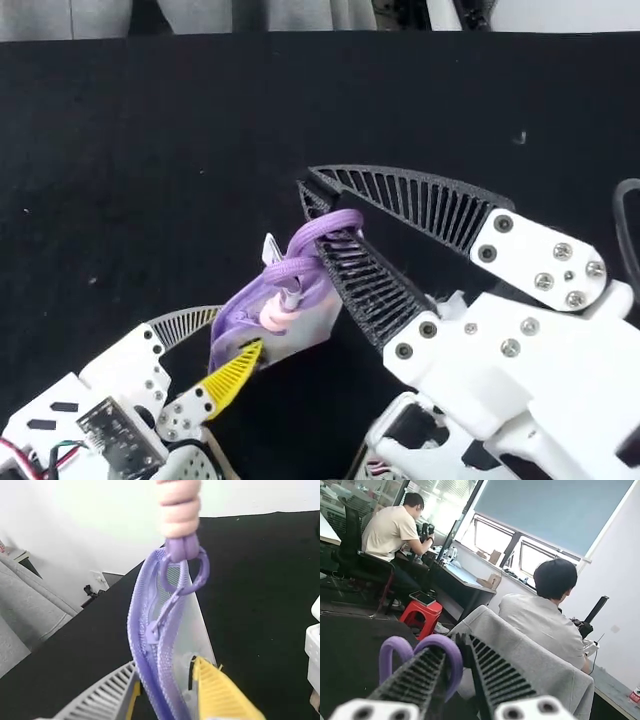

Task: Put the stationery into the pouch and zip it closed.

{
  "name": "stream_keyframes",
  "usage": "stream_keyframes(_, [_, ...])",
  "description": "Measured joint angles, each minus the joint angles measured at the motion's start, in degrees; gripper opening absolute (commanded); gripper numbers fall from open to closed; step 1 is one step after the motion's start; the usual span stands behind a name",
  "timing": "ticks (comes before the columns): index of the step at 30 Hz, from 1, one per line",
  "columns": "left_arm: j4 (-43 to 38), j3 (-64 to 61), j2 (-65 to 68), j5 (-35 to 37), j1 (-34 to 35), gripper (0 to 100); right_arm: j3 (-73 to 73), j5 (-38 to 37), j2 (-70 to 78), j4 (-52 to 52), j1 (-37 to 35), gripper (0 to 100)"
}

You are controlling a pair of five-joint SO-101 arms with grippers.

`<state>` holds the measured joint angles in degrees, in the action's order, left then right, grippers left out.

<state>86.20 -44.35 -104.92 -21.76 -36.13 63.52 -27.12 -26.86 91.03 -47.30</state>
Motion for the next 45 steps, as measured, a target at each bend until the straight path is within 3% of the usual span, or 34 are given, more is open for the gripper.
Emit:
stream_keyframes(5, [-0.09,-3.16,0.00,0.00,0.00,17,0.00,0.00,0.00,0.53,0.00,1.1])
stream_keyframes(9, [-0.09,-7.30,0.00,0.00,-0.09,3,0.00,0.00,0.00,0.53,0.00,1.1])
stream_keyframes(12, [0.00,-7.38,0.00,0.00,-1.58,6,0.00,0.00,0.00,0.53,0.00,1.1])
stream_keyframes(24, [0.26,2.99,0.09,0.00,-2.37,3,-0.09,0.00,0.00,0.79,0.18,1.1])
stream_keyframes(34, [10.02,12.66,0.09,0.09,-3.25,3,-15.82,0.09,0.44,-11.60,24.70,1.1])
stream_keyframes(41, [14.24,22.95,0.09,0.00,-3.25,3,-29.27,0.26,-0.09,-19.78,37.19,1.1])
stream_keyframes(45, [14.24,23.03,0.70,0.00,1.76,3,-34.64,0.26,0.09,-25.32,43.43,1.1])
